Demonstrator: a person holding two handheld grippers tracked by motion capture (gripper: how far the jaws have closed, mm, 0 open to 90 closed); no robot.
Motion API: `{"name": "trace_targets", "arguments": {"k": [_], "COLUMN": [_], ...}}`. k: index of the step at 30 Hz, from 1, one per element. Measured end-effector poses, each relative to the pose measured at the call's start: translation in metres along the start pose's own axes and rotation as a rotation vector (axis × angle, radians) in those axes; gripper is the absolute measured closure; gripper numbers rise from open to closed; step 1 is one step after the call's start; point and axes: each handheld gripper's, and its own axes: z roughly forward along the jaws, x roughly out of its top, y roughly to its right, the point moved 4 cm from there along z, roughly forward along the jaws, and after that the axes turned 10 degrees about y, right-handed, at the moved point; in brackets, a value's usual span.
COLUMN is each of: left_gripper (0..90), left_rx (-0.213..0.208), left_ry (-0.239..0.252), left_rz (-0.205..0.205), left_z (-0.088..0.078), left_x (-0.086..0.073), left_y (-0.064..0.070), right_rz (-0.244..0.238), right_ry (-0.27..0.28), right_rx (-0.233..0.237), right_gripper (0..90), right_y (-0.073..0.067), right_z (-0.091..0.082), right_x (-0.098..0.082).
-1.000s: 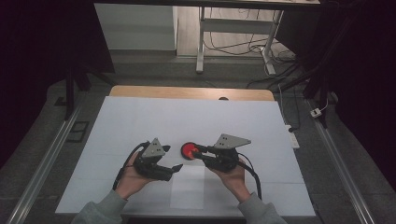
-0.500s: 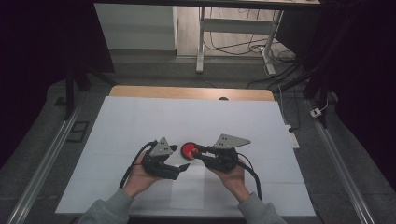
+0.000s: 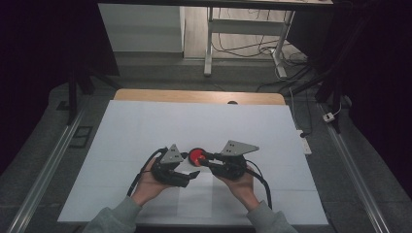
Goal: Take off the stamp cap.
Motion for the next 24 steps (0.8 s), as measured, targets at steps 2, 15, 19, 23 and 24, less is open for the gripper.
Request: {"name": "trace_targets", "arguments": {"k": [2, 15, 19, 23, 24], "left_gripper": [25.0, 29.2, 31.8, 35.7, 36.5], "left_rx": [0.001, -0.006, -0.005, -0.004, -0.004], "left_ry": [-0.002, -0.009, -0.012, -0.011, -0.011], "left_rz": [0.000, 0.004, 0.006, 0.013, 0.014], "left_z": [0.001, 0.010, 0.014, 0.016, 0.016], "left_x": [0.000, -0.001, -0.002, -0.002, -0.002], "left_y": [0.000, 0.002, 0.003, 0.003, 0.003], "right_rz": [-0.001, 0.000, -0.001, 0.002, 0.003], "right_ry": [-0.002, -0.012, -0.013, -0.015, -0.016], "right_rx": [0.000, 0.002, 0.002, 0.003, 0.003], "right_gripper": [71.8, 71.8, 71.8, 71.8, 71.8], "right_y": [0.000, 0.000, 0.000, -0.001, -0.001], "right_z": [0.000, 0.002, 0.003, 0.003, 0.003], "right_x": [0.000, -0.003, -0.003, -0.004, -0.004]}}
